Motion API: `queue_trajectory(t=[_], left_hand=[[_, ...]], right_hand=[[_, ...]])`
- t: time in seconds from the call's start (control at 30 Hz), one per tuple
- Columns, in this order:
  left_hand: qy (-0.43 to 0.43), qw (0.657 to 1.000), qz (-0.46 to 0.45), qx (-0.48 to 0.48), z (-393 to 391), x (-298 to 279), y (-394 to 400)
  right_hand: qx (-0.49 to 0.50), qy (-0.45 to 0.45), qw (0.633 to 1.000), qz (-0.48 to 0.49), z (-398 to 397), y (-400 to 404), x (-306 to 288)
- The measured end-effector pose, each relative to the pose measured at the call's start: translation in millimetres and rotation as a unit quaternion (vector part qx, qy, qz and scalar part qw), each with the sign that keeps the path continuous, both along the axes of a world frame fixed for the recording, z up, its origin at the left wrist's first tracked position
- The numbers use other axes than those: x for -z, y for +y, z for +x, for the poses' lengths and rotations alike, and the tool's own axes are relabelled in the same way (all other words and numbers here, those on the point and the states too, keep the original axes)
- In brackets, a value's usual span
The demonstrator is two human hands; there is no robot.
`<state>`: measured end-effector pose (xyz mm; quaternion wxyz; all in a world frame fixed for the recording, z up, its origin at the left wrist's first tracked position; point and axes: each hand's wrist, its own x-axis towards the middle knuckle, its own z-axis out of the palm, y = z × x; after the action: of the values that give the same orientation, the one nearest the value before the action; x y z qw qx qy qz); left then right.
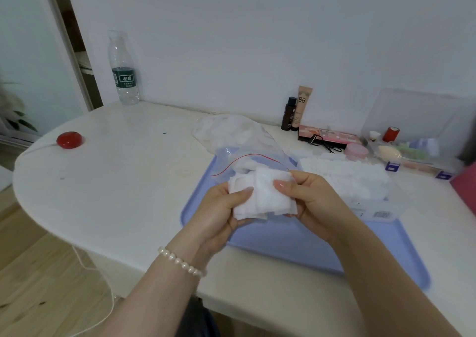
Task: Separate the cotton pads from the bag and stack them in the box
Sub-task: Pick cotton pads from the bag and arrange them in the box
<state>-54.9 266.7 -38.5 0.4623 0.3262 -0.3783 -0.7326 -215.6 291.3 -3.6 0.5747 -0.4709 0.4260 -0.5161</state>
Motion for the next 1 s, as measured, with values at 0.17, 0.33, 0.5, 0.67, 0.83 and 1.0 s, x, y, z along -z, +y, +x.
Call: queue_trajectory(t=[0.17,0.33,0.5,0.67,0.83,1.0], left_hand=[[-0.010,1.000,-0.009,0.002,-6,3,0],[0.009,0.999,-0.030,0.020,-9,3,2],[0.019,1.000,0.011,0.000,-7,6,-4],[0.013,0.998,-0.050,0.029,-8,6,1],[0.048,0.997,-0.062,0.026,-6,6,1],[0.058,0.997,-0.039,0.011,-6,7,0]], right_hand=[[0.032,0.050,0.998,-0.037,8,0,4],[0.086,0.117,0.988,-0.050,19,-1,12],[0.111,0.141,0.981,-0.068,25,-1,13],[0.123,0.153,0.976,-0.091,28,1,12],[0.164,0.124,0.978,-0.045,27,0,12],[0.224,0.157,0.958,-0.088,25,-2,19]])
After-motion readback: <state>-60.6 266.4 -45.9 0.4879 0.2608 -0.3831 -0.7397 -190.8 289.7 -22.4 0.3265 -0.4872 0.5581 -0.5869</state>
